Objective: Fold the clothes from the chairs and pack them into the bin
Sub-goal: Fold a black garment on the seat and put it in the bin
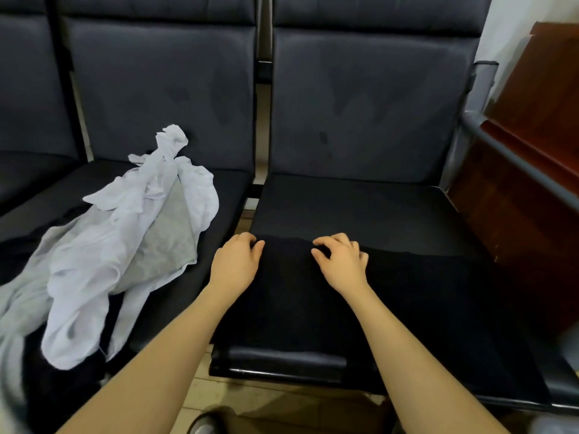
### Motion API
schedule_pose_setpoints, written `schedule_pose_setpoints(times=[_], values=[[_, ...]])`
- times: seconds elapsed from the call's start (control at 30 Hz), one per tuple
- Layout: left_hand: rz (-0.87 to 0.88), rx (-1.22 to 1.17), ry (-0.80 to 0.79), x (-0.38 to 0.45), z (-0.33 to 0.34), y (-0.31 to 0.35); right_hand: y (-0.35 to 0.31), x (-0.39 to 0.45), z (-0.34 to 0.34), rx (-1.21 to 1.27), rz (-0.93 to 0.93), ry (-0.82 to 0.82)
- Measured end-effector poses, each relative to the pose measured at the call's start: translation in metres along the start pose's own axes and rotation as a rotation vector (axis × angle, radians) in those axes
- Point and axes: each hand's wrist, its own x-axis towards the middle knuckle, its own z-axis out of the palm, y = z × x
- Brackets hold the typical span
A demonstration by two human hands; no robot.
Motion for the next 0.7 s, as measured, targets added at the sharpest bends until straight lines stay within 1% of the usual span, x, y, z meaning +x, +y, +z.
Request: schedule_pose_setpoints(times=[0.1,0.2,0.27,0.33,0.4,0.43,0.57,0.7], values=[[0.007,-0.015,-0.011,0.014,0.005,-0.004,0.005,0.003,0.001,0.049,-0.026,0.063],[0.046,0.012,-0.014,0.018,0.011,-0.008,0.006,-0.002,0.002,0.117,-0.104,0.235],[0.076,-0.080,0.050,0.015,0.013,-0.010,0.007,-0.005,0.002,0.136,-0.120,0.353],[0.106,-0.236,0.084,0.009,0.010,-0.011,0.009,-0.006,0.002,0.141,-0.103,0.436],[0.134,-0.403,0.059,0.002,0.005,-0.008,0.009,-0.006,0.004,0.127,-0.097,0.471],[0.143,-0.450,0.046,-0.001,0.003,-0.006,0.009,-0.006,0.004,0.118,-0.100,0.472],[0.188,-0.476,0.099,0.004,-0.005,0.005,0.008,-0.006,0.005,0.118,-0.117,0.479],[0.174,-0.539,0.166,0.019,-0.012,0.009,0.008,-0.004,0.003,0.095,-0.148,0.549]])
